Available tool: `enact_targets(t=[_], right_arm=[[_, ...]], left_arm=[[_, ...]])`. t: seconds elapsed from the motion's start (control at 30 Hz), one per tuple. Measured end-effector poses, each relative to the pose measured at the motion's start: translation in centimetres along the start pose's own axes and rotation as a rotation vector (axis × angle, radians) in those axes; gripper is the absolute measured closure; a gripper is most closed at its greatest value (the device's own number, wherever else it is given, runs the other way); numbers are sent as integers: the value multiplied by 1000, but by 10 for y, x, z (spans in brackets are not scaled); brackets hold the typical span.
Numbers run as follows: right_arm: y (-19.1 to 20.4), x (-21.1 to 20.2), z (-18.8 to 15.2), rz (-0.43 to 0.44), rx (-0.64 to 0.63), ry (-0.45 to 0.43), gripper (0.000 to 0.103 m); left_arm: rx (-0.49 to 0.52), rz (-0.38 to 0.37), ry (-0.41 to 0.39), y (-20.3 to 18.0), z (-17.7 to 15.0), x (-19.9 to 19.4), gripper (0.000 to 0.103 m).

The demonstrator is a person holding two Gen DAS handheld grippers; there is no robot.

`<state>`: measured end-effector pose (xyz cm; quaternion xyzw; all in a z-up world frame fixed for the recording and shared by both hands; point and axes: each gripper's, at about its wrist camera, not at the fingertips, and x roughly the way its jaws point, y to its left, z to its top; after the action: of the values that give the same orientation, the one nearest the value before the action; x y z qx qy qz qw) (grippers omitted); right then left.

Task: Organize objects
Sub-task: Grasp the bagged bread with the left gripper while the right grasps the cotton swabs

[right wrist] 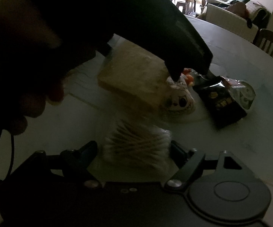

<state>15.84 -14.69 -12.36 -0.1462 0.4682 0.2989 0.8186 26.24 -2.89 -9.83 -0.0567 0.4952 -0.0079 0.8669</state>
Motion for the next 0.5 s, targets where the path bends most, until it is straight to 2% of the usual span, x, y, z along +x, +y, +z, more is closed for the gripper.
enact_targets(t=[0.1, 0.17, 0.2, 0.5], right_arm=[[0, -2, -2, -8, 2, 0, 31], [-2, -5, -3, -3, 12, -1, 35], [-4, -6, -4, 1, 21, 1, 36], [-17, -27, -12, 4, 66, -15, 36]], left_arm=[[5, -8, -13, 0, -2, -2, 6], [11, -31, -17, -1, -2, -5, 22], [13, -43, -20, -1, -3, -6, 25], [14, -75, -29, 5, -8, -22, 30]])
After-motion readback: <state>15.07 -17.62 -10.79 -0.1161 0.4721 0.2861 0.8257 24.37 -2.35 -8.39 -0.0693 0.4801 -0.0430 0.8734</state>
